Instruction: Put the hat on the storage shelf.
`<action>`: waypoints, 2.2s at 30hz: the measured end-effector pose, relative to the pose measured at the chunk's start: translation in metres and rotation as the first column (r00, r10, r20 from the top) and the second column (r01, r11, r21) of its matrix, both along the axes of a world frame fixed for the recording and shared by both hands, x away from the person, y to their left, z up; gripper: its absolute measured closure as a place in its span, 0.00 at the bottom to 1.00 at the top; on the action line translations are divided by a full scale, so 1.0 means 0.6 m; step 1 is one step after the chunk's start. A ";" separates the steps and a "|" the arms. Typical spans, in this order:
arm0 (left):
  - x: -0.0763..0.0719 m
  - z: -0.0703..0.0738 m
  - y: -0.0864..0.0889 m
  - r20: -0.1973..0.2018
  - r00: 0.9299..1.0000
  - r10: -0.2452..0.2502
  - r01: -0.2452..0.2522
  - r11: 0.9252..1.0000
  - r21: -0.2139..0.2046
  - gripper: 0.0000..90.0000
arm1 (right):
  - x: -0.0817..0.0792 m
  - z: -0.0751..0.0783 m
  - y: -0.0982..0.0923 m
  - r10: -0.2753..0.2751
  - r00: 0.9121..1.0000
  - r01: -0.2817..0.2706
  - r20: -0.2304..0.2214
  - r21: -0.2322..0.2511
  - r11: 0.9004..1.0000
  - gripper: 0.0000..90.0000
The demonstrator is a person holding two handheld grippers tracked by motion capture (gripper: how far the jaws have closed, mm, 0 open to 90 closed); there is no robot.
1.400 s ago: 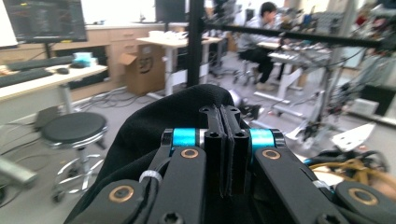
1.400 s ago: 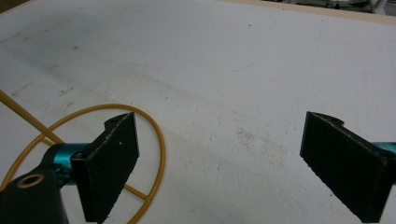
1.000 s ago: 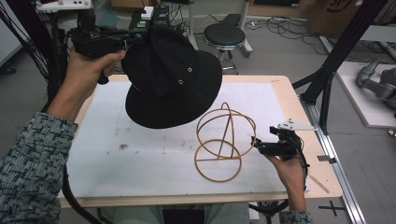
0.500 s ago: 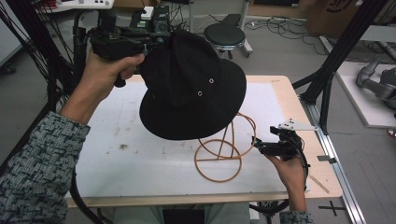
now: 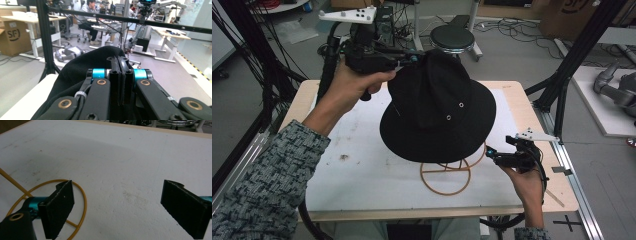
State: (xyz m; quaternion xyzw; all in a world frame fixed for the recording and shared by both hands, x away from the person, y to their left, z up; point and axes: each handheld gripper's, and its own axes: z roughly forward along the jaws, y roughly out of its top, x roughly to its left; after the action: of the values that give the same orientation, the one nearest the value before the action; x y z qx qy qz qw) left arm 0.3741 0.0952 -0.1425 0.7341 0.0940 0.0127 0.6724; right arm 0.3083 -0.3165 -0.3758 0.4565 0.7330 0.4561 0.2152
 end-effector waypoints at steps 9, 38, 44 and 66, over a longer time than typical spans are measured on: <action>-0.003 -0.027 -0.046 0.005 0.999 -0.047 0.047 0.996 0.076 0.98 | -0.002 0.001 -0.007 -0.009 1.000 0.009 -0.001 0.006 1.000 0.13; 0.002 -0.100 -0.086 -0.012 0.996 -0.085 0.086 0.978 0.192 0.98 | -0.002 -0.003 -0.013 -0.016 1.000 0.016 -0.012 0.009 1.000 0.13; -0.001 -0.104 -0.090 0.001 0.996 -0.092 0.090 0.974 0.210 0.97 | -0.001 -0.005 -0.017 -0.020 1.000 0.020 -0.013 0.008 1.000 0.13; 0.000 -0.118 -0.072 0.011 0.996 -0.086 0.081 0.975 0.208 0.87 | -0.001 -0.011 -0.028 -0.044 0.999 0.044 -0.019 -0.008 0.999 0.13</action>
State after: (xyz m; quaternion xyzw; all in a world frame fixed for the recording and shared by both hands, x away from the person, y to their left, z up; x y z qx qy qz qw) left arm 0.3741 0.0521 -0.2131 0.8032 0.0545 0.0016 0.5932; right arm 0.3077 -0.3333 -0.3823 0.4760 0.7265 0.4442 0.2199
